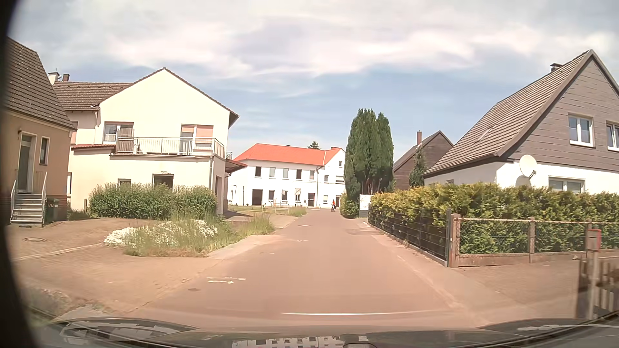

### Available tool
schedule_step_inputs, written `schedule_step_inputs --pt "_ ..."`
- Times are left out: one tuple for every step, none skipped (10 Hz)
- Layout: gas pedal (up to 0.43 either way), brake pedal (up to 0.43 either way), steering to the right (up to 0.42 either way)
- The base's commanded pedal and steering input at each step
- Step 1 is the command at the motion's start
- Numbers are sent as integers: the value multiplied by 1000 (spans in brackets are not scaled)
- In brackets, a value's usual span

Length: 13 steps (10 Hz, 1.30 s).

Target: Follow the waypoints while adhering to traffic rules and regulations

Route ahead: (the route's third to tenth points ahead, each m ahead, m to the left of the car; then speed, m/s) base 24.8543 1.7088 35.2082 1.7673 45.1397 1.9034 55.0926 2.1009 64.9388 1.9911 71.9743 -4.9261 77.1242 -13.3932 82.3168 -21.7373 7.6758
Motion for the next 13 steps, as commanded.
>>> schedule_step_inputs --pt "0 0 6" --pt "0 0 6" --pt "0 0 6" --pt "0 0 6" --pt "0 0 6" --pt "0 0 6" --pt "0 0 6" --pt "0 0 6" --pt "0 0 8" --pt "0 0 10" --pt "0 0 10" --pt "0 0 10" --pt "0 0 7"
